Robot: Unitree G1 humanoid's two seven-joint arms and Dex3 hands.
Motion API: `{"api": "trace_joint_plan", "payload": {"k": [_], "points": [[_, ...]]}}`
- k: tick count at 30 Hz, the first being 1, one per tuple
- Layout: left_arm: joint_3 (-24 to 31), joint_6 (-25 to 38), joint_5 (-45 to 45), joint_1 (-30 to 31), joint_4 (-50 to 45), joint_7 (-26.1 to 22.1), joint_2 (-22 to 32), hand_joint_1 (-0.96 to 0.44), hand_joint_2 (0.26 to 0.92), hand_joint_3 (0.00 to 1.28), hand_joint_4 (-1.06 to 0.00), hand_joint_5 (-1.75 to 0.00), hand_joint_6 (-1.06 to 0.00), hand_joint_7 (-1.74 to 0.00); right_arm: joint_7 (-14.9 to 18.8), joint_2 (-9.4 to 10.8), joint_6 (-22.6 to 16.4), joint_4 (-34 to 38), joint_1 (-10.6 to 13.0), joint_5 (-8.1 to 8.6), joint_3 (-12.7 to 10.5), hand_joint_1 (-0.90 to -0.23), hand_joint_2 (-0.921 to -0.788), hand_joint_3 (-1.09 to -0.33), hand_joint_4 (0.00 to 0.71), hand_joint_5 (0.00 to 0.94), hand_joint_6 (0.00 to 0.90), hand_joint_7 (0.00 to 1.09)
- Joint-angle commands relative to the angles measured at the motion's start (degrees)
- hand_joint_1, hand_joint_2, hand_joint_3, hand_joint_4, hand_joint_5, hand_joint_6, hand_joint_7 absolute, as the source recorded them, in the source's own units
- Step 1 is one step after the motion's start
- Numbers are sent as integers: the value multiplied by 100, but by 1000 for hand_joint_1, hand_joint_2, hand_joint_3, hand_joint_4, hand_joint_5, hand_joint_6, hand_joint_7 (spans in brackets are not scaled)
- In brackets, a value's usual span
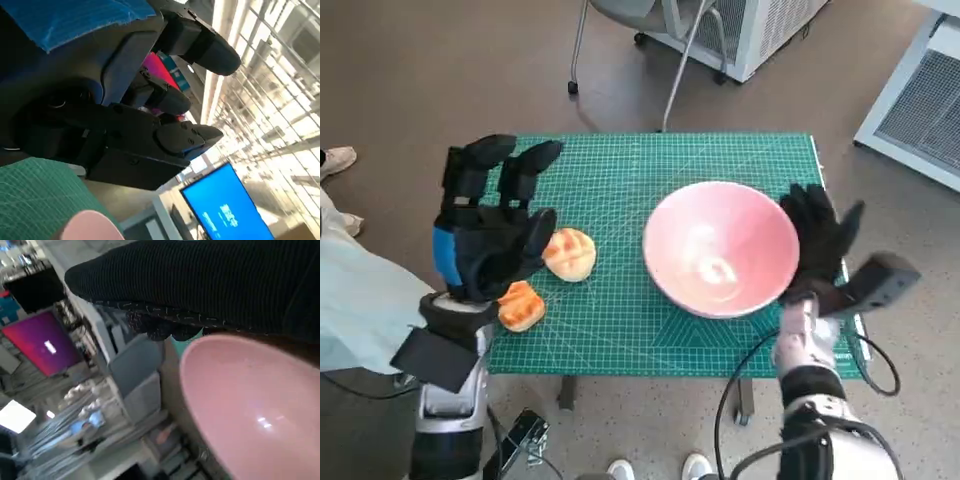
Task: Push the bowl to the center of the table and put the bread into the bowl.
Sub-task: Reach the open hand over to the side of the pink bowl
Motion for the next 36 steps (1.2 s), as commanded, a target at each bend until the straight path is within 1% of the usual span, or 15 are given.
{"api": "trace_joint_plan", "payload": {"k": [1, 4, 9, 11, 17, 20, 24, 28, 29, 30, 31, 32, 33, 34, 36], "points": [[123, 82, 25, 169, -233, 75, 69, -75, 720, 601, -80, -1207, -138, -1085, -159, 205, 198, 121, -146, 88, -95, -462, -921, -869, 229, 4, 66, 595], [186, 89, 14, 248, -297, 96, 79, -69, 721, 602, -85, -1197, -145, -1069, -217, 288, 262, 137, -246, 89, -134, -460, -921, -856, 247, 10, 53, 636], [313, 44, -51, 381, -322, 114, 94, -62, 727, 602, -103, -1125, -160, -1029, -262, 396, 373, 161, -402, 88, -184, -472, -921, -824, 266, 16, 49, 657], [367, 6, -50, 450, -327, 140, 98, -67, 746, 560, -131, -1042, -183, -984, -279, 431, 439, 173, -480, 82, -199, -479, -921, -815, 270, 17, 48, 659], [445, -27, -14, 564, -354, 185, 120, -83, 800, 448, -173, -926, -218, -918, -289, 479, 546, 186, -614, 90, -270, -483, -921, -789, 263, 11, 68, 671], [467, -32, -21, 620, -382, 194, 117, -86, 813, 422, -183, -905, -226, -902, -326, 504, 570, 191, -677, 41, -257, -488, -921, -778, 264, 11, 84, 680], [506, -47, -32, 720, -428, 196, 131, -86, 840, 373, -196, -878, -239, -875, -370, 485, 599, 196, -753, -84, -166, -483, -921, -775, 266, 11, 92, 686], [553, -53, -57, 833, -486, 174, 159, -87, 855, 337, -206, -863, -249, -854, -346, 399, 557, 184, -773, -242, -24, -483, -921, -777, 269, 11, 85, 688], [571, -59, -67, 863, -500, 160, 177, -83, 858, 324, -211, -863, -255, -845, -349, 368, 517, 173, -776, -299, 37, -488, -921, -760, 277, 15, 91, 692], [609, -68, -87, 910, -522, 127, 223, -82, 863, 313, -212, -863, -260, -835, -360, 326, 415, 147, -785, -406, 139, -489, -921, -767, 275, 13, 85, 689], [634, -73, -99, 941, -537, 104, 254, -80, 866, 305, -212, -863, -261, -828, -371, 299, 345, 128, -791, -480, 207, -489, -921, -773, 282, 16, 82, 689], [672, -84, -100, 976, -547, 75, 307, -79, 868, 302, -212, -863, -261, -825, -392, 258, 235, 102, -804, -600, 312, -490, -921, -776, 285, 17, 81, 688], [701, -89, -106, 1004, -563, 52, 343, -77, 870, 296, -210, -862, -261, -819, -410, 237, 162, 85, -811, -673, 381, -493, -921, -782, 296, 22, 81, 687], [751, -102, -86, 1041, -574, 17, 419, -75, 871, 292, -209, -861, -261, -815, -439, 191, 19, 51, -816, -826, 523, -495, -921, -786, 304, 25, 81, 686], [841, -114, -57, 1107, -600, -59, 563, -74, 874, 285, -209, -845, -263, -804, -451, 128, -259, -16, -804, -1060, 748, -506, -921, -793, 319, 31, 84, 684]]}}
